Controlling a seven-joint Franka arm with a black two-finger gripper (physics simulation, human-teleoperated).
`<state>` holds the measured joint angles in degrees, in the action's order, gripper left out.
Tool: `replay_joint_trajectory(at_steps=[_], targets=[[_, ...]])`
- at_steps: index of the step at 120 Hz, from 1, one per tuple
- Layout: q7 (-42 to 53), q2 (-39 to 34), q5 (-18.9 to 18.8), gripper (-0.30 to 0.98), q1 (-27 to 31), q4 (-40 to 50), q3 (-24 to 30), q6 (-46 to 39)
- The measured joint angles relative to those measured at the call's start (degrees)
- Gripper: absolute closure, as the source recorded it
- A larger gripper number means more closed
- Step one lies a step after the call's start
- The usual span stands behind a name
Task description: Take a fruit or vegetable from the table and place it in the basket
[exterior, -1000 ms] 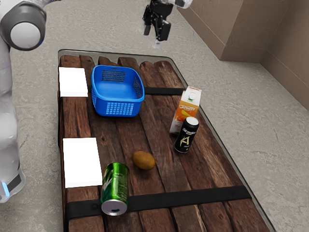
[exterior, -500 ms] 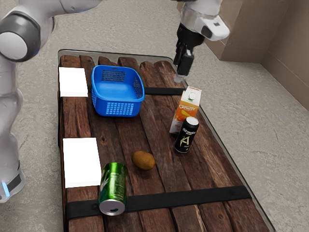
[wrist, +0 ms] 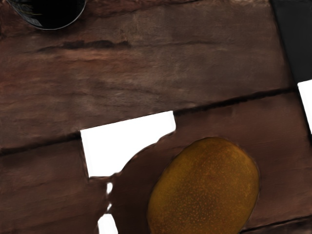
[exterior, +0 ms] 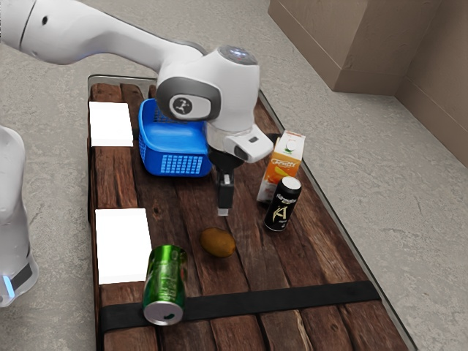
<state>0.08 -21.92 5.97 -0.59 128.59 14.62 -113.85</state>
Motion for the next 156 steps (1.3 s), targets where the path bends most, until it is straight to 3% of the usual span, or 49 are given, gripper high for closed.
replay_joint_trajectory(at_steps=[20, 71, 125, 156], targets=[[-0.37, 2.38, 0.52, 0.02, -0.92, 2.02, 0.06, -5.91], [-0.95, 7.22, 0.7, 0.02, -2.94, 1.75, -0.02, -2.05], [-1.26, 13.67, 0.78, 0.02, -2.73, 1.77, -0.47, -8.78], [-1.41, 13.85, 0.3, 0.32, -2.74, 0.02, -0.64, -7.29]])
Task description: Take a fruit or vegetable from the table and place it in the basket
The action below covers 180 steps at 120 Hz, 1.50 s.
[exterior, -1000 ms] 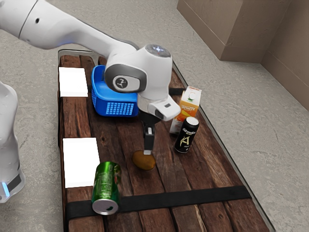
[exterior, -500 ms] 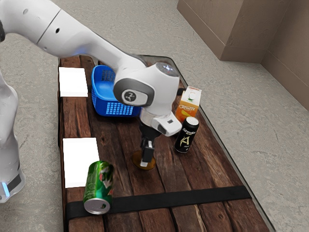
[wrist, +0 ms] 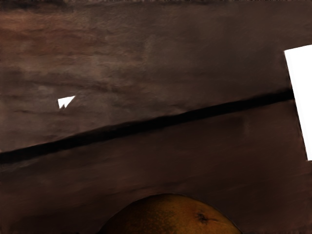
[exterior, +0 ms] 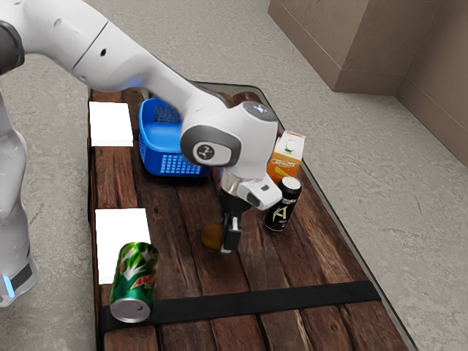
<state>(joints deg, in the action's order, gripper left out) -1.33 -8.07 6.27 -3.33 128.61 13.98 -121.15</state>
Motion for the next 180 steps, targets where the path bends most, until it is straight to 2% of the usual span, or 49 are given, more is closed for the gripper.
replay_joint_trajectory(at_steps=[19, 33, 45, 59, 79, 86, 108, 155, 180], targets=[[-0.24, -0.66, -0.49, 0.37, -0.05, -2.0, -1.43, 4.61], [-0.31, -1.62, -2.05, 0.34, 0.05, -6.1, -3.71, 8.61], [-0.35, -1.84, -2.95, 0.34, -0.27, -10.86, -3.98, 13.75], [-0.37, -2.01, -2.49, 0.35, -1.03, -12.27, -3.83, 20.84], [-0.35, -7.82, -2.6, 0.35, -0.67, -13.91, -5.44, 28.91], [-0.34, -8.29, -3.8, 0.35, -0.05, -14.86, -6.52, 30.46], [-0.33, -7.26, -7.52, 0.36, 1.86, -18.52, -9.76, 33.31], [-0.25, -7.73, -11.27, 0.37, 9.18, -18.89, -12.93, 34.86], [-0.04, -5.06, -12.21, 0.38, 10.07, -18.63, -19.65, 33.69]])
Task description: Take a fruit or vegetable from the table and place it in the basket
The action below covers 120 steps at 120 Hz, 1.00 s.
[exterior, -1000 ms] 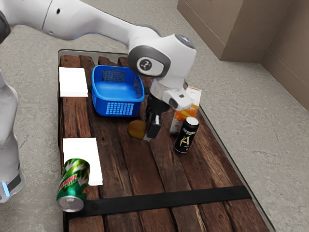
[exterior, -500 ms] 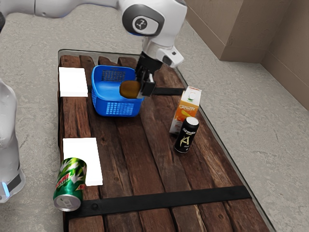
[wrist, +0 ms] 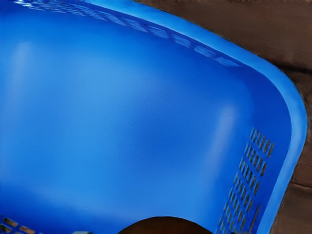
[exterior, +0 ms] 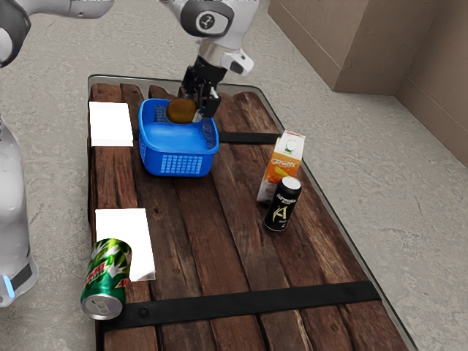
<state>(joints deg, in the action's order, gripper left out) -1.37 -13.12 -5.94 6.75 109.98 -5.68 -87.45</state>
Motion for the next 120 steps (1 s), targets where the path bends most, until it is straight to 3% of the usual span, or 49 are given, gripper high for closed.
replay_joint_trajectory(at_steps=[51, 93, 120], targets=[[0.78, 3.55, -0.16, 0.37, -0.35, 2.5, -4.58, -6.6], [0.81, 3.08, 0.39, 0.37, -0.31, 2.97, -4.44, 2.49], [0.96, 4.26, 0.36, 0.37, -0.04, 2.98, -7.08, 1.03]])
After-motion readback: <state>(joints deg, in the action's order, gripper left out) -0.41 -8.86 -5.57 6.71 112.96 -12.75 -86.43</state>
